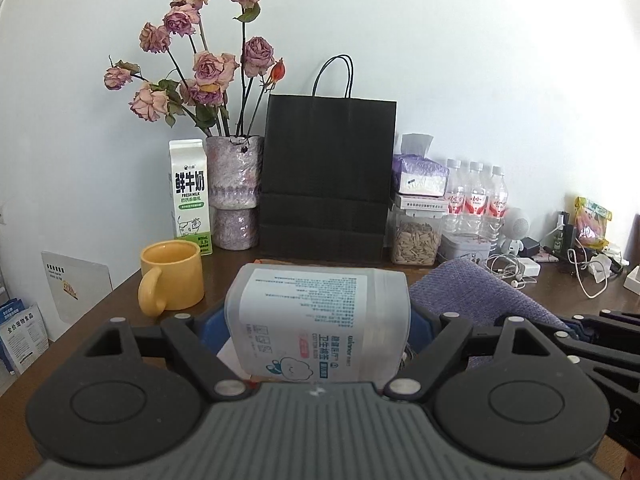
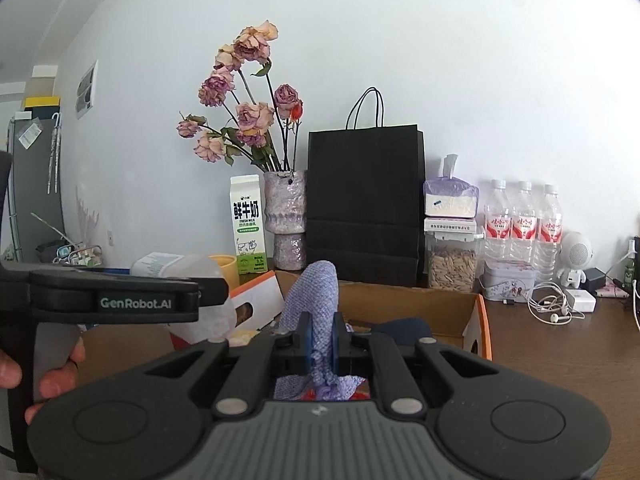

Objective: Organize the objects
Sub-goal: 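Carry the white container and purple bag into the red box and release both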

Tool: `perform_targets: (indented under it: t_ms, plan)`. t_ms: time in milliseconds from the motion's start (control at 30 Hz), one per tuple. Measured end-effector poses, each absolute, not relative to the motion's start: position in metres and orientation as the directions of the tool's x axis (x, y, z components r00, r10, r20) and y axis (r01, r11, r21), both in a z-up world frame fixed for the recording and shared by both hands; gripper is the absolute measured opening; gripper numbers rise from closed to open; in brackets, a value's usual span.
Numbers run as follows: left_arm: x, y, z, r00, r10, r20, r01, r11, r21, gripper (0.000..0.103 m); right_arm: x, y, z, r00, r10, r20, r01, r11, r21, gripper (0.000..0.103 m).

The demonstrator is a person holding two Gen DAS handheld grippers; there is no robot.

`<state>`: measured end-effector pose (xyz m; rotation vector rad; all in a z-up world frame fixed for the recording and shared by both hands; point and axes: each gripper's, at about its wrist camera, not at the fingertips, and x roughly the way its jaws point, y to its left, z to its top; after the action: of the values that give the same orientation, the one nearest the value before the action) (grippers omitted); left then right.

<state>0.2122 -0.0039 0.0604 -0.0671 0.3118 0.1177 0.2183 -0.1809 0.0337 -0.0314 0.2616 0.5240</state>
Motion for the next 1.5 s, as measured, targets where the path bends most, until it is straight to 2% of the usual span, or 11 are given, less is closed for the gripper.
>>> perform_targets:
  t_ms: [567, 1000, 1033, 1100, 1133, 1167, 1200, 1233, 1267, 1500]
  plan:
    - [0.305, 0.001, 0.057, 0.939, 0.115, -0.323, -0.143, 0.988, -0.064, 0.085, 0.319, -0.154, 0.026, 0.845, 0.466, -0.263, -0.469, 0.882, 0.058, 0.008]
    - [0.334, 0.007, 0.040, 0.916, 0.125, -0.382, -0.149, 0.988, -0.035, 0.086, 0.348, -0.151, 0.005, 0.829, 0.434, -0.353, -0.452, 0.891, 0.037, 0.009]
    - [0.334, 0.007, 0.040, 0.914, 0.119, -0.387, -0.143, 0.989, -0.033, 0.086, 0.347, -0.151, 0.005, 0.829, 0.431, -0.357, -0.450, 0.893, 0.032, 0.011]
    - [0.335, 0.005, 0.038, 0.910, 0.113, -0.398, -0.135, 0.990, -0.027, 0.096, 0.346, -0.150, 0.004, 0.834, 0.413, -0.365, -0.436, 0.900, 0.021, 0.018]
    - [0.334, 0.005, 0.038, 0.910, 0.113, -0.399, -0.134, 0.991, -0.025, 0.103, 0.346, -0.150, 0.003, 0.832, 0.403, -0.381, -0.431, 0.902, 0.014, 0.031]
    - [0.334, 0.004, 0.038, 0.911, 0.121, -0.395, -0.140, 0.990, -0.021, 0.103, 0.347, -0.149, 0.003, 0.831, 0.393, -0.393, -0.424, 0.906, 0.010, 0.056]
    - [0.333, 0.004, 0.038, 0.910, 0.124, -0.396, -0.142, 0.990, -0.018, 0.103, 0.346, -0.149, 0.002, 0.834, 0.379, -0.400, -0.412, 0.911, 0.004, 0.070]
    - [0.334, 0.004, 0.038, 0.909, 0.124, -0.399, -0.142, 0.990, -0.017, 0.103, 0.345, -0.148, 0.002, 0.837, 0.370, -0.403, -0.406, 0.914, -0.006, 0.094]
    - [0.334, 0.004, 0.038, 0.907, 0.125, -0.401, -0.144, 0.989, -0.017, 0.103, 0.345, -0.147, 0.002, 0.839, 0.361, -0.406, -0.401, 0.916, -0.015, 0.103]
    - [0.334, 0.004, 0.038, 0.903, 0.131, -0.410, -0.150, 0.989, -0.016, 0.103, 0.343, -0.146, 0.001, 0.832, 0.363, -0.418, -0.407, 0.913, -0.016, 0.103]
